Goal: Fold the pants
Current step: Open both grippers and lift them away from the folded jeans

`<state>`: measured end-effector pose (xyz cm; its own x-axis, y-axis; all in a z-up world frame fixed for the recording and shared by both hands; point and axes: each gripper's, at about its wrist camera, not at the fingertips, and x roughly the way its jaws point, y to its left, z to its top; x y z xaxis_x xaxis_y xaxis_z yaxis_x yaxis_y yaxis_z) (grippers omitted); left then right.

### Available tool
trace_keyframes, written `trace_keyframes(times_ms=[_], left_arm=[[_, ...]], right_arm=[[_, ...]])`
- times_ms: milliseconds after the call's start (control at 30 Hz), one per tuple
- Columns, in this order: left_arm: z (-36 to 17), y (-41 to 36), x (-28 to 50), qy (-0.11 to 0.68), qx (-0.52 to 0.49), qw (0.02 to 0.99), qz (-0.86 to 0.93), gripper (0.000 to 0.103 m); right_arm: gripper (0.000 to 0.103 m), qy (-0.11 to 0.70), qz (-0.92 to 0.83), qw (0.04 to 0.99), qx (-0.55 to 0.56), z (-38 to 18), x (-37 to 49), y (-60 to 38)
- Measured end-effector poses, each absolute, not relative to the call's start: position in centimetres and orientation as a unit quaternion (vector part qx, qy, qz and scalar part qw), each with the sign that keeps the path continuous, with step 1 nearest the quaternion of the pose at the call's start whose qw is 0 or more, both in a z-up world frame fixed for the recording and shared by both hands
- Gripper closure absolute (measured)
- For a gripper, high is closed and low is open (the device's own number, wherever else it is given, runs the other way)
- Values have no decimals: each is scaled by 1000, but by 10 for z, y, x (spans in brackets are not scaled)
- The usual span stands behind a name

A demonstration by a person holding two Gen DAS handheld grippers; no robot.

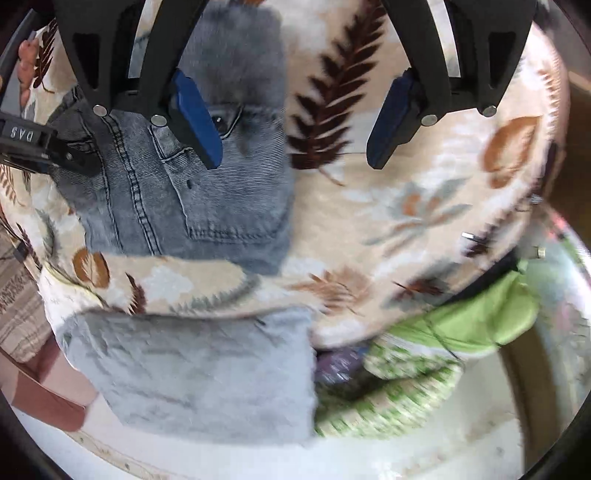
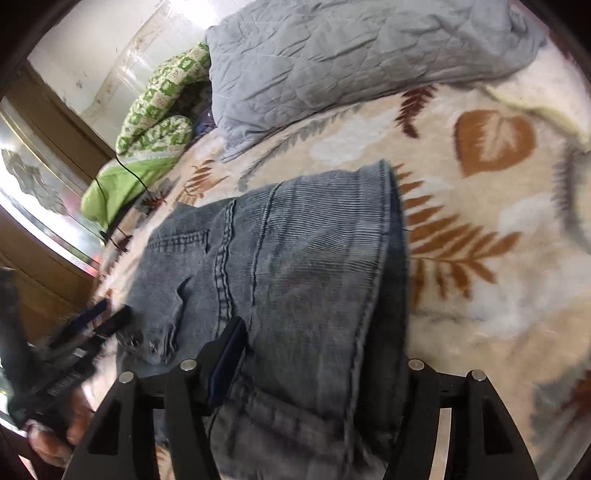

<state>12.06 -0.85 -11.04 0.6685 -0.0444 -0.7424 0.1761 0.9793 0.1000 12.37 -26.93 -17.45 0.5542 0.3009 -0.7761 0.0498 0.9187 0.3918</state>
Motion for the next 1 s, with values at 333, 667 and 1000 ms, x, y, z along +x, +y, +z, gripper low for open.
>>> trace_keyframes(times_ms=[333,667,1000], left_arm=[[-19,31,23,251,58,966,10,1],[25,29,-36,204,69,976,-20,0],[39,26,-60,190,50,978,-62,0]], right_arm=[[26,286,-14,955,80,-97,-4,-243],[21,171,-21,984,38,-52,-78,-192],[21,184,-7,981,57,-58,-83,-195]])
